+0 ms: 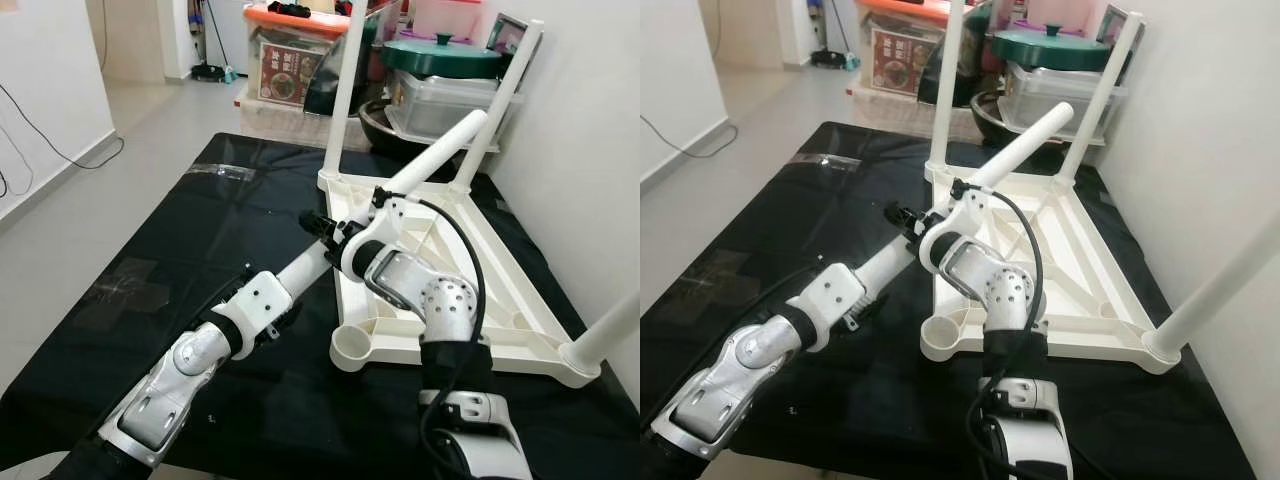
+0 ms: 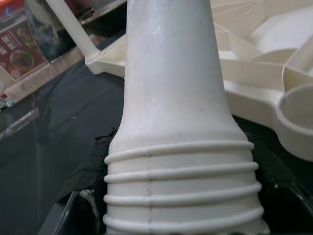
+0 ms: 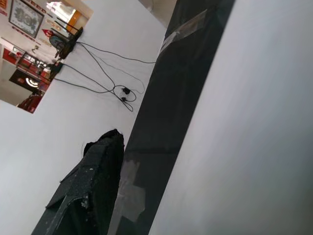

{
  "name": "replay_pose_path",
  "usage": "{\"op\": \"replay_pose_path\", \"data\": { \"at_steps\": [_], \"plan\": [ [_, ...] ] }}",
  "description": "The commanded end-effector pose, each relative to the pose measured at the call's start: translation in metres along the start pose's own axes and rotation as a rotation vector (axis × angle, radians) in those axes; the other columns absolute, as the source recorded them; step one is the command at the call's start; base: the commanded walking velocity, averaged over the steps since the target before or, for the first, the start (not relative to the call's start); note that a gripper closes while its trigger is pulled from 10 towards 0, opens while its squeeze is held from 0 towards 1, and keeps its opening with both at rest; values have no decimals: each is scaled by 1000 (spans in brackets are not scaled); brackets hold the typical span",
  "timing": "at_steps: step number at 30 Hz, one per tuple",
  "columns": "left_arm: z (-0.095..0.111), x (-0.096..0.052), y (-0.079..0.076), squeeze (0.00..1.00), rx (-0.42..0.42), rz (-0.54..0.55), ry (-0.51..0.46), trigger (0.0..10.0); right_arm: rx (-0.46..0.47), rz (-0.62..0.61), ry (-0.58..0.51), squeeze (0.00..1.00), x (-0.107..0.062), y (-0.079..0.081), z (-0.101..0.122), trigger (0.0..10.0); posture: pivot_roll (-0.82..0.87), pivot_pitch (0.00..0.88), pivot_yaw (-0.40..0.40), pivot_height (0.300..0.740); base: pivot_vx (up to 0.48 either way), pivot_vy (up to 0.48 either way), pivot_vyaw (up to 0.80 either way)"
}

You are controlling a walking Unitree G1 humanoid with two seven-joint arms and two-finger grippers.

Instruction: Building children table

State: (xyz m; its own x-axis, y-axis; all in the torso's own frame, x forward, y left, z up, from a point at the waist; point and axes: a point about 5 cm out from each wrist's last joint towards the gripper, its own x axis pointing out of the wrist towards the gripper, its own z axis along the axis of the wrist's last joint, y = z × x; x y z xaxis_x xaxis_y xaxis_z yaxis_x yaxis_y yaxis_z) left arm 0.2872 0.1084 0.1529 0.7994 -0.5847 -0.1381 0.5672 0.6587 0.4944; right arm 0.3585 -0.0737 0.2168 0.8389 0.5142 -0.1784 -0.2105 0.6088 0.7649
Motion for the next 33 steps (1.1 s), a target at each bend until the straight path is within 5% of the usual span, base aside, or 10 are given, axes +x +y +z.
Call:
{"op": "replay_pose_path", "data": {
  "at_steps": [1,12,13,14,28,29,33],
  "plan": [
    [-5,1,-20,0,22,-109,12,10000,-20,61,-39,0,1,12,13,10000,98,0,-113,740,0,0,0],
    [-5,-4,-23,0,34,-130,-4,10000,-68,21,-45,0,7,-1,23,10000,105,0,-115,740,0,0,0],
    [-6,-4,-23,0,34,-129,-5,10000,-67,12,-53,0,7,-4,25,8745,106,0,-115,740,0,0,0],
    [-6,-5,-22,0,34,-128,-5,10000,-70,18,-50,0,7,-4,26,0,106,0,-114,740,0,0,0],
    [-9,-9,-13,0,47,-103,-24,10000,-70,64,1,0,4,-1,15,0,100,0,-111,740,0,0,0],
    [-8,-9,-10,1000,30,-87,-38,10000,-71,68,-4,0,3,0,17,0,100,0,-111,740,0,0,0],
    [0,-12,3,1000,-56,-35,-101,10000,-83,78,-23,0,1,1,22,0,103,0,-116,740,0,0,0]
  ]
}}
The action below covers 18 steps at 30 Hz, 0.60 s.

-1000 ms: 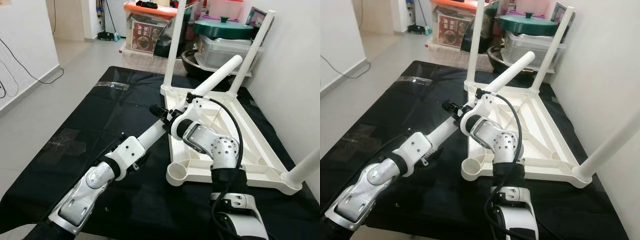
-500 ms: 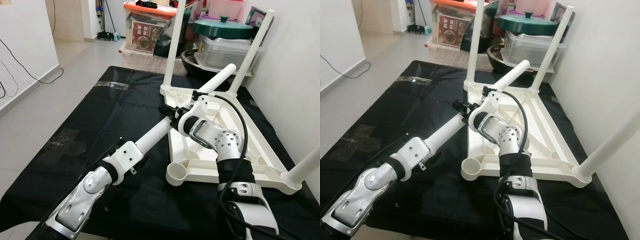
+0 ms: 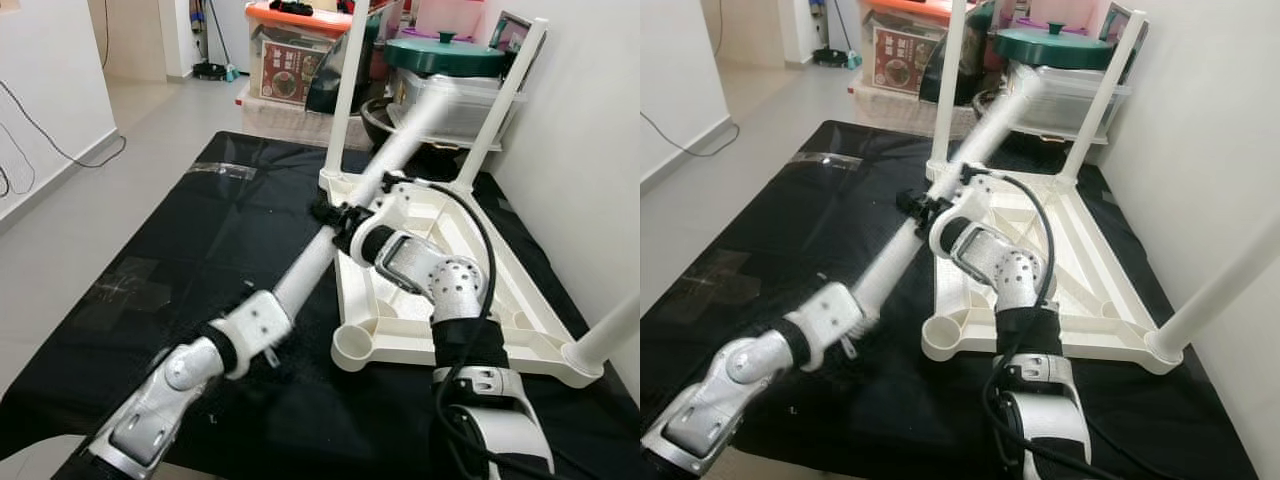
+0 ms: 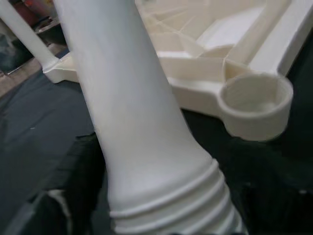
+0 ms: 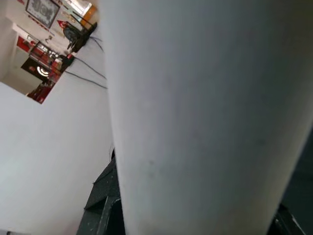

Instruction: Building children table

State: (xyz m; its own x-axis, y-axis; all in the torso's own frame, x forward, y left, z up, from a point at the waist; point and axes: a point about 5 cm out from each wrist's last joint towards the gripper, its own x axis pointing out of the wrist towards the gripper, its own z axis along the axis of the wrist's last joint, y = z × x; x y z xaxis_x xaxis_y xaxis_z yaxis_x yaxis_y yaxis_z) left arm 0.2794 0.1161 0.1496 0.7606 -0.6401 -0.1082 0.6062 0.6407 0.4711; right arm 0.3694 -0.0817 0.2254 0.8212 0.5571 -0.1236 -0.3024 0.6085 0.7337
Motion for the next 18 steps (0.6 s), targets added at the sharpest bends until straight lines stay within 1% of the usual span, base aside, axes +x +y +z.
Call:
{"op": "replay_pose_path", "data": {
  "at_steps": [1,4,5,6,7,8,9,10,11,12,14,15,16,17,18],
  "plan": [
    [5,-2,3,1000,-35,10,-43,10000,-18,6,-21,0,-2,1,7,0,103,0,-116,740,0,0,0],
    [10,-3,9,1000,-47,43,-74,10000,-32,5,-37,0,-3,1,10,0,104,0,-115,740,0,0,0],
    [14,-6,11,1000,-66,55,-98,10000,-49,-1,-55,0,-4,0,15,0,106,0,-115,740,0,0,0],
    [14,-6,11,1000,-66,55,-98,10000,-49,-1,-55,0,-4,0,15,0,106,0,-115,740,0,0,0],
    [17,-8,13,1000,-83,62,-117,10000,-64,-7,-72,0,-6,-2,19,0,106,0,-115,740,0,0,0],
    [21,-12,16,1000,-111,78,-141,10000,-91,-27,-110,0,-8,-5,30,0,108,0,-117,740,0,0,0],
    [21,-12,16,1000,-111,78,-141,10000,-91,-27,-110,0,-8,-5,30,0,108,0,-117,740,0,0,0],
    [24,-19,20,1000,-142,95,-165,10000,-128,-66,-163,0,-13,-12,46,0,114,0,-124,740,0,0,0],
    [24,-19,20,1000,-142,95,-165,10000,-128,-66,-163,0,-13,-12,46,0,114,0,-124,740,0,0,0],
    [27,-27,26,1000,-164,115,-181,10000,-153,-99,-222,0,-20,-18,66,0,120,0,-130,740,0,0,0],
    [27,-27,26,1000,-164,115,-181,10000,-153,-99,-222,0,-20,-18,66,0,120,0,-130,740,0,0,0],
    [28,-33,30,1000,-181,130,-190,10000,-181,-125,-274,0,-27,-21,82,0,123,0,-133,740,0,0,0],
    [27,-39,35,412,-201,168,-188,10000,-211,-151,-344,0,-36,-22,103,0,123,0,-134,740,0,0,0],
    [25,-43,38,412,-213,194,-185,10000,-229,-165,-388,0,-42,-22,115,0,123,0,-134,740,0,0,0],
    [21,-46,41,0,-217,229,-169,10000,-244,-179,-437,0,-49,-22,128,0,119,0,-134,740,0,0,0]
  ]
}}
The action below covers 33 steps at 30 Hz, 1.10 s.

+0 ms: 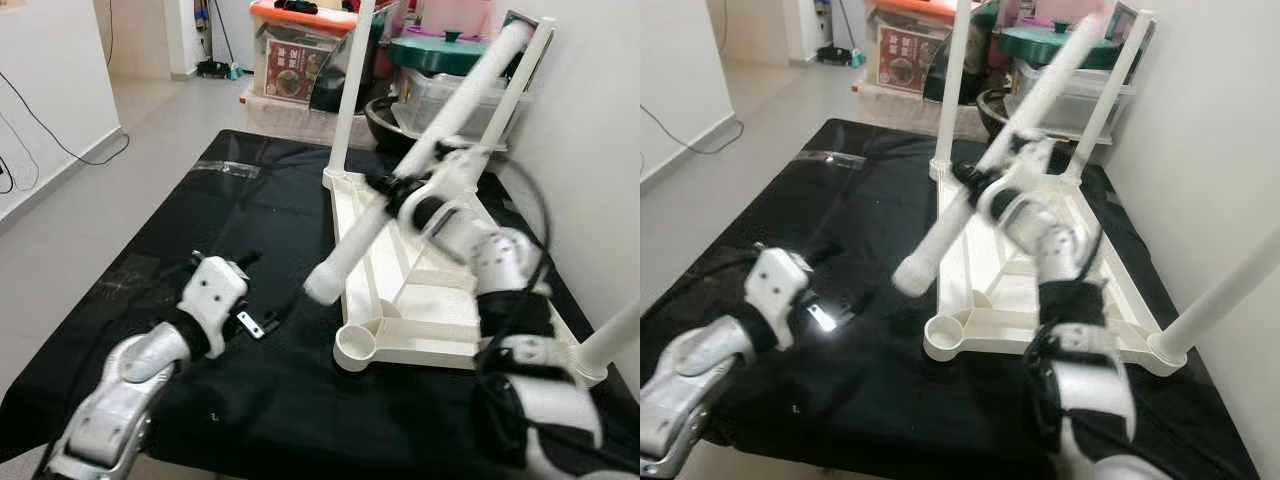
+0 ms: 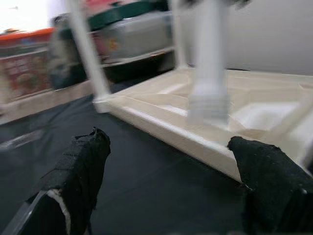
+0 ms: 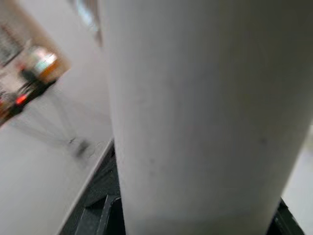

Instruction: Building children table

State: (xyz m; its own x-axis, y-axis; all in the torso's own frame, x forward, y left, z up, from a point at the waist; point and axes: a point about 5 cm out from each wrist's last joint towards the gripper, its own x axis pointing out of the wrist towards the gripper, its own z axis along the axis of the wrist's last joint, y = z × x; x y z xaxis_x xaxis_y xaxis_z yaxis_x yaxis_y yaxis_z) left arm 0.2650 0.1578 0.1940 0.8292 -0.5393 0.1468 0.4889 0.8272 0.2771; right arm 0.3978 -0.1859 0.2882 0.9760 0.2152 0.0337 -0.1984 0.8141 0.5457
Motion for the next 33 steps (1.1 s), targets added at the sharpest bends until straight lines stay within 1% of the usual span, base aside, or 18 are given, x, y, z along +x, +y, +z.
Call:
{"op": "replay_pose_path", "data": {
  "at_steps": [1,2,4,5,8,9,11,13,15,18,26,27,28,29,30,32,33],
  "plan": [
    [-2,-3,3,0,-7,21,20,10000,-2,1,-73,0,-1,0,15,0,119,0,-134,740,0,0,0],
    [-4,-5,5,0,-5,45,28,10000,-8,-9,-102,0,-3,-2,24,0,119,0,-134,740,0,0,0],
    [-10,-8,7,0,-14,96,51,10000,-50,-16,-166,0,-6,-4,38,0,119,0,-134,740,0,0,0],
    [-17,-10,3,0,-17,104,80,10000,-82,-11,-190,0,-8,-5,42,0,113,0,-132,740,0,0,0],
    [-21,-11,0,0,-19,106,100,10000,-104,-7,-206,0,-10,-5,45,0,113,0,-132,740,0,0,0],
    [-26,-13,-7,0,-22,90,127,10000,-132,7,-210,0,-11,-5,46,0,118,0,-136,740,0,0,0],
    [-33,-19,-20,0,-24,47,170,10000,-160,31,-196,0,-10,-5,42,0,119,0,-137,740,0,0,0],
    [-33,-19,-20,0,-24,47,170,10000,-160,31,-196,0,-10,-5,42,0,119,0,-137,740,0,0,0],
    [-36,-23,-25,0,-36,28,190,10000,-176,48,-188,0,-8,-4,40,0,117,0,-137,740,0,0,0],
    [-36,-23,-25,0,-36,28,190,10000,-176,48,-188,0,-8,-4,40,0,117,0,-137,740,0,0,0],
    [-39,-25,-24,0,-58,48,200,10000,-214,77,-172,0,-5,-2,34,0,114,0,-135,740,0,0,0],
    [-39,-25,-24,0,-67,56,202,10000,-236,95,-155,0,-6,-2,30,0,118,0,-140,740,0,0,0],
    [-39,-25,-24,0,-67,56,202,10000,-236,95,-155,0,-6,-2,30,0,118,0,-140,740,0,0,0],
    [-39,-27,-25,0,-76,64,205,10000,-262,120,-138,0,-6,-2,27,0,119,0,-141,740,0,0,0],
    [-39,-27,-25,0,-76,64,205,10000,-262,120,-138,0,-6,-2,27,0,119,0,-141,740,0,0,0],
    [-40,-32,-23,0,-105,95,212,10000,-363,237,-79,0,-14,3,16,0,112,0,-142,740,0,0,0],
    [-40,-33,-22,0,-112,105,216,10000,-388,279,-57,0,-16,4,12,0,112,0,-142,740,0,0,0]
  ]
}}
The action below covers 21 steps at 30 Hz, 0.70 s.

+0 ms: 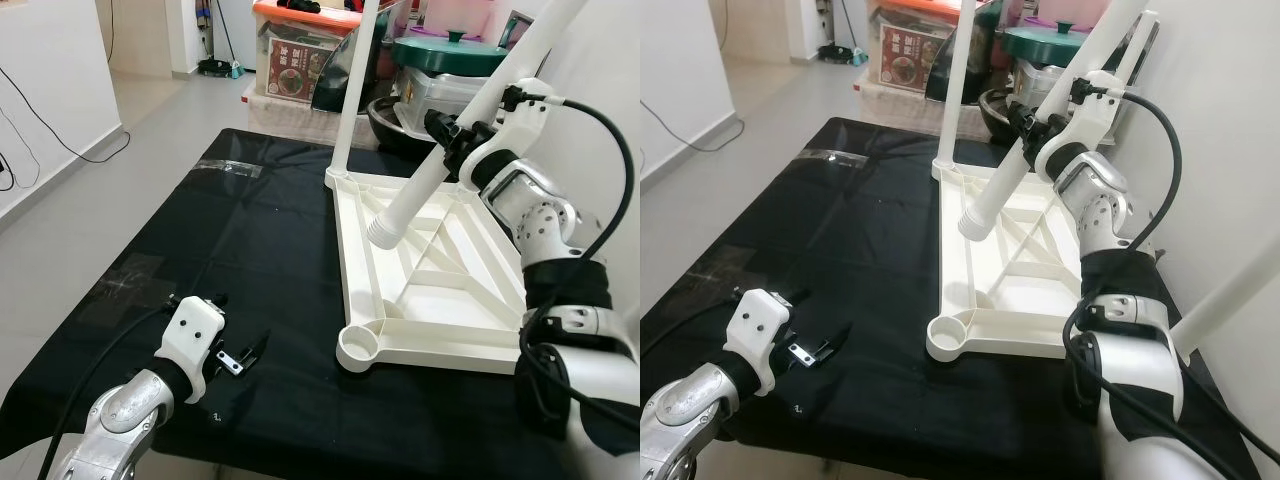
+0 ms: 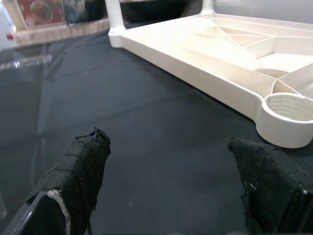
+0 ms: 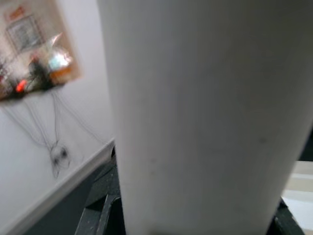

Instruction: Building children table

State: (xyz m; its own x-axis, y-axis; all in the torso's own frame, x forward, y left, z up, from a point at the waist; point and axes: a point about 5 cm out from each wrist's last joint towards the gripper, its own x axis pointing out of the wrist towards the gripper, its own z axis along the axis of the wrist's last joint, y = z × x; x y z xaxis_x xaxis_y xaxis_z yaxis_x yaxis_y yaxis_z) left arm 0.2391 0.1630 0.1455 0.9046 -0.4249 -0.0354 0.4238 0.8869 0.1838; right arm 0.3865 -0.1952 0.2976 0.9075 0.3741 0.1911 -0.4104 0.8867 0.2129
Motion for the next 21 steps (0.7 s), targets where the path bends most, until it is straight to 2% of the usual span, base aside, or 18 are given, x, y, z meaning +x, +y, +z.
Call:
{"op": "replay_pose_path", "data": {
  "at_steps": [1,3,5,6,8,13,16,19,21],
  "plan": [
    [-1,-3,2,0,-30,22,8,10000,-80,128,36,0,-8,9,-2,0,104,0,-140,740,0,0,0],
    [-2,-3,3,0,-33,28,9,10000,-99,168,47,0,-11,12,-5,0,104,0,-140,740,0,0,0],
    [-2,-4,5,0,-62,45,6,10000,-142,258,69,0,-23,18,-12,0,101,0,-136,740,0,0,0],
    [-2,-4,5,0,-62,45,6,10000,-142,258,69,0,-23,18,-12,0,101,0,-136,740,0,0,0],
    [-2,-5,8,0,-84,65,11,10000,-170,305,90,0,-35,21,-18,0,96,0,-133,740,0,0,0],
    [-4,-7,13,0,-110,95,19,10000,-137,280,87,0,-44,27,-25,0,92,0,-130,740,0,0,0],
    [-6,-10,17,0,-135,123,25,10000,-119,296,73,0,-53,47,-36,0,88,0,-123,740,0,0,0],
    [-7,-9,18,0,-142,131,28,10000,-122,284,72,0,-55,50,-39,0,88,0,-123,740,0,0,0],
    [-8,-7,19,0,-160,140,32,10000,-111,209,67,0,-57,47,-43,0,80,0,-110,740,0,0,0]
  ]
}}
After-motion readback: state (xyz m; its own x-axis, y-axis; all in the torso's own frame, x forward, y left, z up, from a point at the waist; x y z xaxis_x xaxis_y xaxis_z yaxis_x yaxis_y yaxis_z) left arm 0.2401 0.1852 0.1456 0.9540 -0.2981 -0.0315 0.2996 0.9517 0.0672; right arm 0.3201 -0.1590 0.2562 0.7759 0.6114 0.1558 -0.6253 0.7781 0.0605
